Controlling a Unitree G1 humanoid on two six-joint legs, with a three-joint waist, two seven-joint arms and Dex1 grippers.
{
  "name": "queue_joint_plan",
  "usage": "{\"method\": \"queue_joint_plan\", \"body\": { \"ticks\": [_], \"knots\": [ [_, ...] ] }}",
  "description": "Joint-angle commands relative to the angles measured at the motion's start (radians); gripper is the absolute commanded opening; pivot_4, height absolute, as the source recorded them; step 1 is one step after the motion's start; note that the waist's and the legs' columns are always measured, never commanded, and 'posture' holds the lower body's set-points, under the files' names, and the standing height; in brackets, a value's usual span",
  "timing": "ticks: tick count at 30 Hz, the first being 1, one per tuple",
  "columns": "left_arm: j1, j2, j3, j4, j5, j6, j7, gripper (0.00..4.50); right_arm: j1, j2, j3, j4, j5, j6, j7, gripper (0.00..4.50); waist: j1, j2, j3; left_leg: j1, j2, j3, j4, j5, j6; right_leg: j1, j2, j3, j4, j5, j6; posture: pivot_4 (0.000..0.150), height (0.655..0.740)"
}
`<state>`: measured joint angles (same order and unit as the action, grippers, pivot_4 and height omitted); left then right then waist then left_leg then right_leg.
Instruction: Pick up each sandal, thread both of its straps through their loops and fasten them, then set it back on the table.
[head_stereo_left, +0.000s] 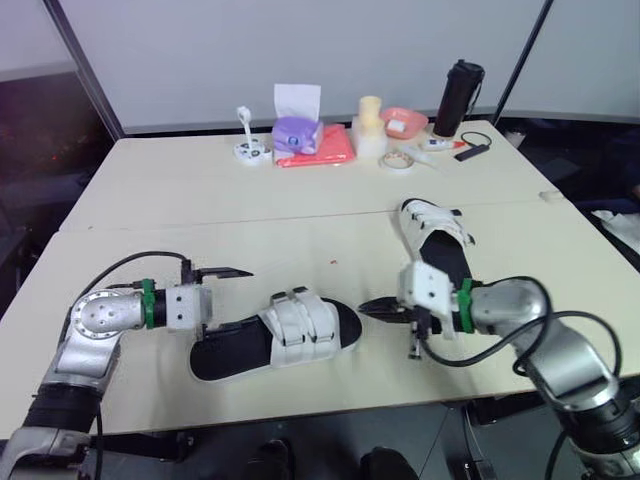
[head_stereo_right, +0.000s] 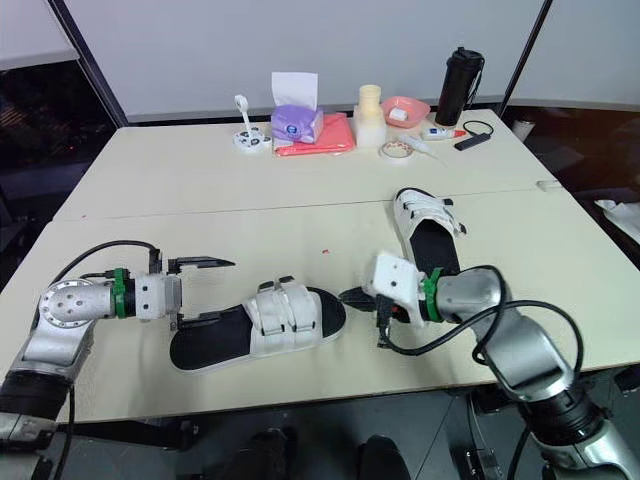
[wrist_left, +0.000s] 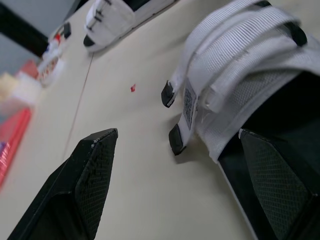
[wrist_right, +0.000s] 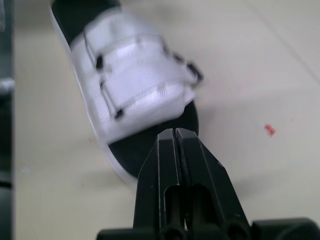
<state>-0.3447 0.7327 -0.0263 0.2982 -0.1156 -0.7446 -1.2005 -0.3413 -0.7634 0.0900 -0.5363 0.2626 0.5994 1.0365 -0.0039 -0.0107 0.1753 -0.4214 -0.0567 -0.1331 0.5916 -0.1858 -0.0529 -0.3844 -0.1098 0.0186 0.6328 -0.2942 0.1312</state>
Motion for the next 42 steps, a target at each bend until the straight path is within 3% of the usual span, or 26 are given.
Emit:
{"method": "queue_joint_plan", "body": {
  "ticks": [1,12,26,29,35,37,42],
  "knots": [
    [-0.037,-0.003,-0.032,0.092,0.049,-0.206,0.025,4.04,0.013,-0.035,-0.076,-0.059,0.076,0.048,-0.001,0.0,-0.004,0.0,0.0,-0.003,0.0,0.0,0.001,0.0,0.0,-0.003,0.0,0.0,0.001,0.0,0.0,0.15,0.74],
    [-0.148,-0.085,-0.125,0.295,0.228,-0.492,0.227,4.04,0.047,-0.088,-0.094,-0.08,0.101,0.054,-0.048,0.0,-0.007,0.0,0.0,-0.004,-0.003,0.003,0.005,0.0,0.0,-0.005,0.001,-0.001,0.007,0.001,0.002,0.15,0.74],
    [-0.248,-0.203,-0.182,0.405,0.52,-0.581,0.561,4.04,0.049,-0.101,-0.07,-0.092,0.106,0.05,-0.071,0.0,-0.007,-0.001,0.0,-0.004,-0.005,0.003,0.008,0.001,0.001,-0.005,0.001,-0.001,0.015,0.001,0.003,0.15,0.74],
    [-0.258,-0.203,-0.198,0.419,0.558,-0.595,0.621,3.19,0.053,-0.103,-0.069,-0.095,0.106,0.05,-0.075,0.0,-0.007,-0.001,0.0,-0.004,-0.005,0.003,0.009,0.001,0.001,-0.005,0.001,-0.001,0.015,0.001,0.003,0.15,0.74],
    [-0.271,-0.212,-0.224,0.415,0.643,-0.613,0.726,0.35,0.064,-0.107,-0.064,-0.087,0.095,0.037,-0.078,0.0,-0.003,0.001,-0.001,-0.003,-0.005,0.002,0.01,0.001,0.001,-0.004,0.001,-0.001,0.015,0.001,0.003,0.15,0.74],
    [-0.276,-0.21,-0.221,0.416,0.666,-0.601,0.755,0.08,0.062,-0.107,-0.059,-0.08,0.092,0.032,-0.079,0.0,-0.003,0.002,-0.002,-0.003,-0.005,0.002,0.01,0.001,0.001,-0.003,0.001,-0.001,0.015,0.001,0.004,0.15,0.74],
    [-0.285,-0.205,-0.2,0.433,0.623,-0.454,0.781,0.07,0.058,-0.104,-0.049,-0.071,0.085,0.022,-0.084,0.0,-0.002,0.002,-0.002,-0.003,-0.005,0.002,0.012,0.001,0.001,-0.003,0.001,-0.001,0.017,0.001,0.004,0.15,0.74]
  ]
}}
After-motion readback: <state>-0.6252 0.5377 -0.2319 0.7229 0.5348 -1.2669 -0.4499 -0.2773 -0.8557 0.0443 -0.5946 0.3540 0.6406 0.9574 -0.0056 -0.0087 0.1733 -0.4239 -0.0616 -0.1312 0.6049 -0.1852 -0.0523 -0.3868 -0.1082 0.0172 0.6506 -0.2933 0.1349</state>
